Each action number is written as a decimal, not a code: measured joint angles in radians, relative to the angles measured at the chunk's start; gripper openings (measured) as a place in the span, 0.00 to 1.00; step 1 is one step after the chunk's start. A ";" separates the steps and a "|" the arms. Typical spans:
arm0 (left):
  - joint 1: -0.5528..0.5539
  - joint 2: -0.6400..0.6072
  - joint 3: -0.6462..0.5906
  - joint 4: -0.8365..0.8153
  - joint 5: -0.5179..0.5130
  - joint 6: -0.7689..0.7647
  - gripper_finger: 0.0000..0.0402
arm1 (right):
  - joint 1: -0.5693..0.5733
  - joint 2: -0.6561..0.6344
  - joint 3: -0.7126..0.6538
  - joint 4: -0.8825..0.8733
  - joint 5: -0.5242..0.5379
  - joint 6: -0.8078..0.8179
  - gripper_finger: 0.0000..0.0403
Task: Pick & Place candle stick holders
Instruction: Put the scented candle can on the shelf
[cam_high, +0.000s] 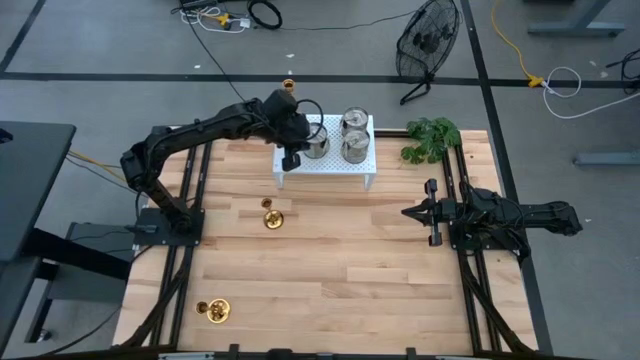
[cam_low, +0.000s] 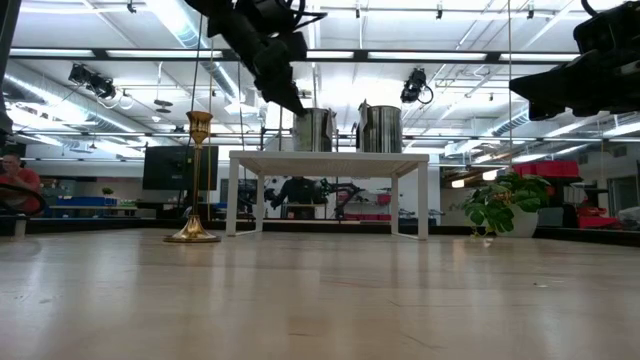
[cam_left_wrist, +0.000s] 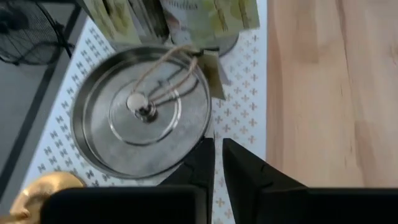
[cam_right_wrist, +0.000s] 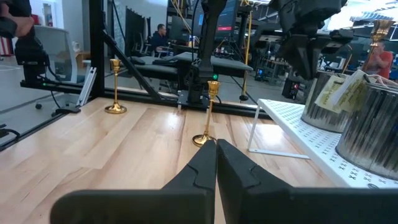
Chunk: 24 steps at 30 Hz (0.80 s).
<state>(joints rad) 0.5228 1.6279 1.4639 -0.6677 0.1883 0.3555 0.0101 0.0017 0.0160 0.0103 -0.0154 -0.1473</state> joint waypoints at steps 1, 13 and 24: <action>0.000 0.001 0.000 0.012 0.000 0.005 0.09 | 0.000 0.000 0.000 0.000 0.000 0.000 0.04; 0.000 0.002 0.000 0.015 0.000 0.033 0.08 | 0.000 0.000 0.000 0.000 0.000 0.000 0.04; 0.019 0.002 0.000 -0.054 -0.118 0.162 0.08 | 0.000 0.000 0.000 0.000 0.000 0.000 0.04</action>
<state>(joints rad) 0.5421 1.6295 1.4643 -0.7216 0.0707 0.5178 0.0101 0.0017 0.0161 0.0101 -0.0154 -0.1474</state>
